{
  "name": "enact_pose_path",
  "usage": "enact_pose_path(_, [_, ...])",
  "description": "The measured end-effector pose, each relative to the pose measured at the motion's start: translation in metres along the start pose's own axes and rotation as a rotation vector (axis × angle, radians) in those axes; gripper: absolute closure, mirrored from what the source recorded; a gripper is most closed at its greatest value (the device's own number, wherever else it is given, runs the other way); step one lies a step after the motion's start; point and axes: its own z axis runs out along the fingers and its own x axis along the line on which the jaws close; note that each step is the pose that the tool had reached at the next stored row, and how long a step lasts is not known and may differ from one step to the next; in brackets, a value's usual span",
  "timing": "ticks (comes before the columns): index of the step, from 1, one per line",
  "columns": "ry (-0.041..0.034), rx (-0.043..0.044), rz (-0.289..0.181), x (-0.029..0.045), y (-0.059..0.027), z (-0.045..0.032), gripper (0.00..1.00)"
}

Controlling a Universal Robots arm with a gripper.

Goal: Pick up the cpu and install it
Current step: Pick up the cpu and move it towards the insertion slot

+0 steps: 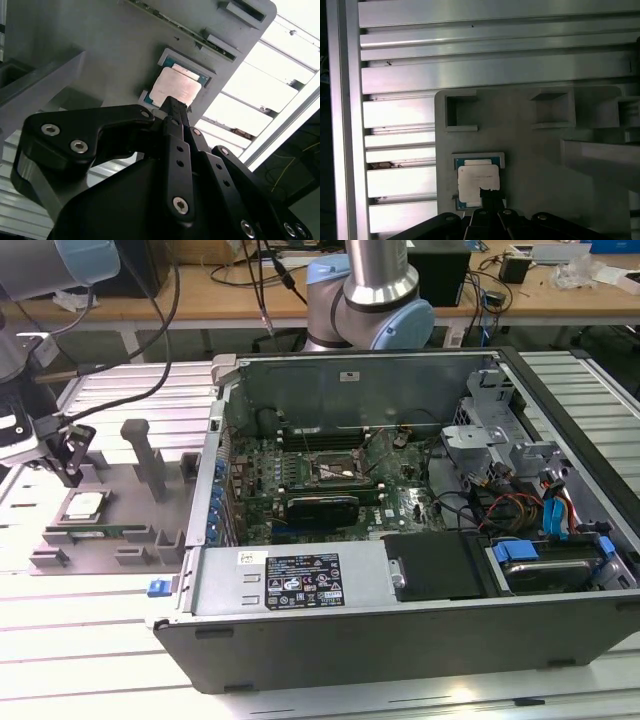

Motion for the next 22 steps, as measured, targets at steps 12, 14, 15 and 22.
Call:
enact_pose_path(12, [0.0, 0.0, 0.0, 0.0014, -0.0005, 0.0065, 0.89])
enact_pose_path(14, [0.0001, 0.0, 0.0, 0.0016, -0.001, 0.0081, 0.89])
enact_pose_path(15, [0.0, -0.0001, 0.0, 0.0015, -0.0016, 0.0089, 0.89])
enact_pose_path(22, [0.0001, -0.0002, -0.002, 0.0018, -0.0029, 0.0235, 0.89])
